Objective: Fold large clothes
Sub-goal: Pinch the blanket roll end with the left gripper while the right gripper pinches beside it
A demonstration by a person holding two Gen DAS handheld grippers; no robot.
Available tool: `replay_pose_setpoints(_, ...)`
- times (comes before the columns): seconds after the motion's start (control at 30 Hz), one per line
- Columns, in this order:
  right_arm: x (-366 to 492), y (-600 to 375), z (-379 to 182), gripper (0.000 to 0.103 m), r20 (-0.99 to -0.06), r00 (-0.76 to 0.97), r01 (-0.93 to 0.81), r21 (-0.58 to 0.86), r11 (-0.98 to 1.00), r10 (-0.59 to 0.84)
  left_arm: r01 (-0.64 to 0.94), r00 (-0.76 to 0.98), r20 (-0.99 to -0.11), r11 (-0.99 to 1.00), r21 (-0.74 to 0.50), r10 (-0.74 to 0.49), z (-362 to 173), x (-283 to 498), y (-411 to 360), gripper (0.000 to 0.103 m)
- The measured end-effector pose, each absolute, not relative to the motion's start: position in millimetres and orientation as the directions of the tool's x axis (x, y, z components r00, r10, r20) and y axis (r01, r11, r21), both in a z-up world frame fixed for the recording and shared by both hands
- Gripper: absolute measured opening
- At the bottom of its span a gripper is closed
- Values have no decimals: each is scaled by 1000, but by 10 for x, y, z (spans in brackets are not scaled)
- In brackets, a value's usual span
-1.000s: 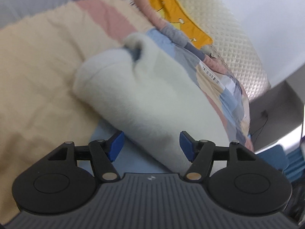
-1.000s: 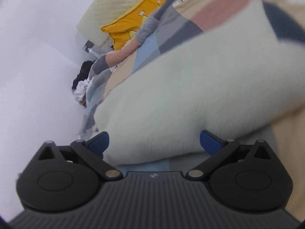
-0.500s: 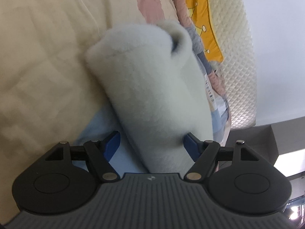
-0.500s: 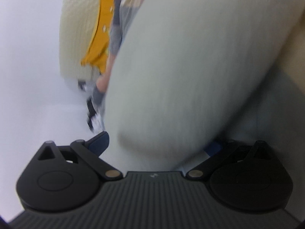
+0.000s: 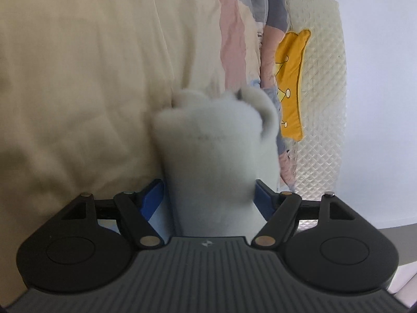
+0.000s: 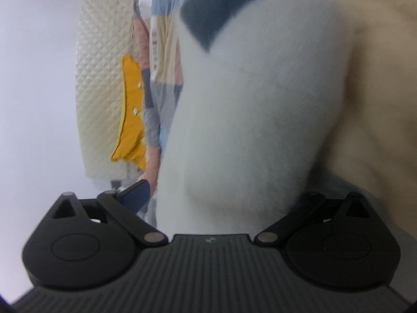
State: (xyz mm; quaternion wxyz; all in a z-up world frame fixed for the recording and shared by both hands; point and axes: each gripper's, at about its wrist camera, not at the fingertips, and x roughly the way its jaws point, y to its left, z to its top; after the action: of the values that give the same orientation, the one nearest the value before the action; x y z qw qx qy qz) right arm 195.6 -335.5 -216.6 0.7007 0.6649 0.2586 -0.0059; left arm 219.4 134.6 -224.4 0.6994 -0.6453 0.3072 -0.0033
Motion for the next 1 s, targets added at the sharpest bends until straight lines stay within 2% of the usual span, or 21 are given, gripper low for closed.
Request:
replay_pose_setpoints(0.1, 1828, -3384, -2082, 102, -443, 862, 405, 894, 193, 247, -391, 796, -439, 200, -898, -416, -2235, 2285, 1280, 78)
replay_pose_setpoints(0.17, 1756, -3469, -2087, 102, -448, 871, 410, 890, 201, 203, -399, 781, -462, 233, -887, -421, -2253, 2346, 1269, 78)
replay_pose_setpoints(0.4, 1808, -3684, -2276, 103, -416, 874, 396, 909, 128, 251, -417, 749, -495, 268, -869, -440, -2302, 2571, 1278, 78)
replay_pose_setpoints(0.5, 1922, -3702, -2288, 103, -430, 862, 398, 902, 167, 270, -419, 746, -508, 288, -861, -430, -2279, 2616, 1255, 78)
replay_pose_setpoints(0.57, 1949, -3704, -2256, 103, -436, 860, 396, 898, 193, 265, -418, 747, -519, 312, -853, -416, -2258, 2573, 1228, 73)
replay_pose_setpoints(0.6, 1950, -3698, -2247, 101, -440, 860, 393, 895, 212, 259, -418, 748, -523, 322, -850, -410, -2249, 2570, 1222, 71)
replay_pose_setpoints(0.67, 2019, -3686, -2233, 77, -473, 846, 405, 870, 280, 246, -417, 749, -526, 331, -846, -402, -2255, 2568, 1221, 63)
replay_pose_setpoints(0.77, 2034, -3742, -2265, 68, -466, 848, 389, 871, 300, 252, -405, 755, -526, 353, -844, -392, -2218, 2568, 1205, 54)
replay_pose_setpoints(0.87, 2033, -3770, -2205, 58, -451, 854, 363, 873, 325, 258, -378, 760, -532, 412, -829, -373, -2135, 2571, 1164, 49)
replay_pose_setpoints(1.0, 2052, -3706, -1989, 54, -419, 879, 279, 838, 468, 226, -353, 763, -529, 446, -822, -371, -2027, 2615, 1151, 46)
